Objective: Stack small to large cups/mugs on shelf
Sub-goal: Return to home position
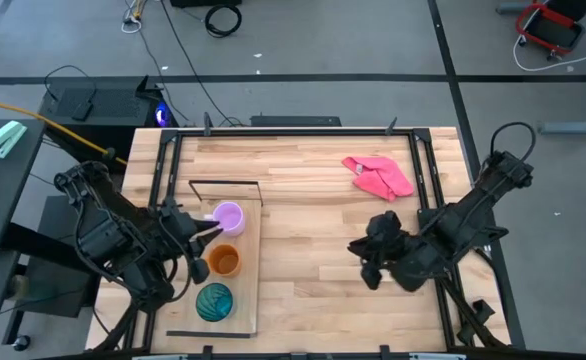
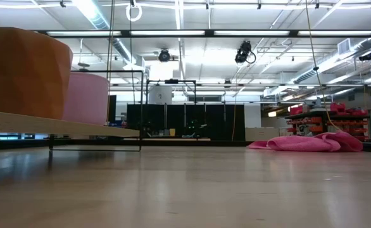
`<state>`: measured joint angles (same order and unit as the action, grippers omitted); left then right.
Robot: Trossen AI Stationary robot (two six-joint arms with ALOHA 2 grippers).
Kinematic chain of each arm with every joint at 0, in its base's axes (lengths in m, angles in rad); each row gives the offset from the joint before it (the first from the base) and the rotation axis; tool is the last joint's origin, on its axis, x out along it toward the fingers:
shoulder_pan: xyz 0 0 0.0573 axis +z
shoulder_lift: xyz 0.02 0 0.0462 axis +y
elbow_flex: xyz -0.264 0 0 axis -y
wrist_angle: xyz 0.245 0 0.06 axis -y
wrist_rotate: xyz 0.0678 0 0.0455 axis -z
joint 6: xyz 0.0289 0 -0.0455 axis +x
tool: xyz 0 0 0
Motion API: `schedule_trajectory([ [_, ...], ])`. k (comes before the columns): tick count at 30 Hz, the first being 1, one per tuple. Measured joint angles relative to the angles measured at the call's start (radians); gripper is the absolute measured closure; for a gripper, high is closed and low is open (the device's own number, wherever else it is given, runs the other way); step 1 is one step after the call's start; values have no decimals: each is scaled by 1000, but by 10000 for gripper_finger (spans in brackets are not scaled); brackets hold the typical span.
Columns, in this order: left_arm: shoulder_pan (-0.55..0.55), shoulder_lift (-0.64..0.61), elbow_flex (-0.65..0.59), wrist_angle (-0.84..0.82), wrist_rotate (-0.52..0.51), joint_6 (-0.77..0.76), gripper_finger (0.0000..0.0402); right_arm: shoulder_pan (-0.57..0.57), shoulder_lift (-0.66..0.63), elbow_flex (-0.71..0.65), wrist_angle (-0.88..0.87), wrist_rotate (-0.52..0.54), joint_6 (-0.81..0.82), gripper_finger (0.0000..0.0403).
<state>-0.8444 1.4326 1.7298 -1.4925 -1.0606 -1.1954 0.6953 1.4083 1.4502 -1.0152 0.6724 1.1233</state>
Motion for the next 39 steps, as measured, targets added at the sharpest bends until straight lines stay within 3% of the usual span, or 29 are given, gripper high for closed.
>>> schedule_trajectory([
  [6, 0, 0, 0, 113, -1, 60, 312, 67, -90, 0, 1, 46, -73, 343],
  [11, 6, -7, 0, 397, 2, 336, 318, 132, -151, 0, 1, 106, -96, 343],
  [14, 6, -15, 0, 654, 127, 599, 322, 162, -180, 0, 1, 129, -112, 343],
  [18, 6, -17, 0, 980, 413, 935, 323, 185, -214, 0, 3, 140, -117, 343],
  [22, 5, -20, 0, 1161, 673, 1129, 317, 215, -225, 0, 44, 141, -137, 343],
  [24, 5, -20, 0, 1182, 742, 1154, 315, 235, -224, 0, 88, 141, -169, 343],
  [32, 10, -38, 0, 1182, 793, 1164, 312, 310, -220, 0, 372, 139, -400, 343],
  [39, 28, -48, 0, 1252, 1081, 1271, 320, 362, -220, 0, 530, 129, -557, 343],
])
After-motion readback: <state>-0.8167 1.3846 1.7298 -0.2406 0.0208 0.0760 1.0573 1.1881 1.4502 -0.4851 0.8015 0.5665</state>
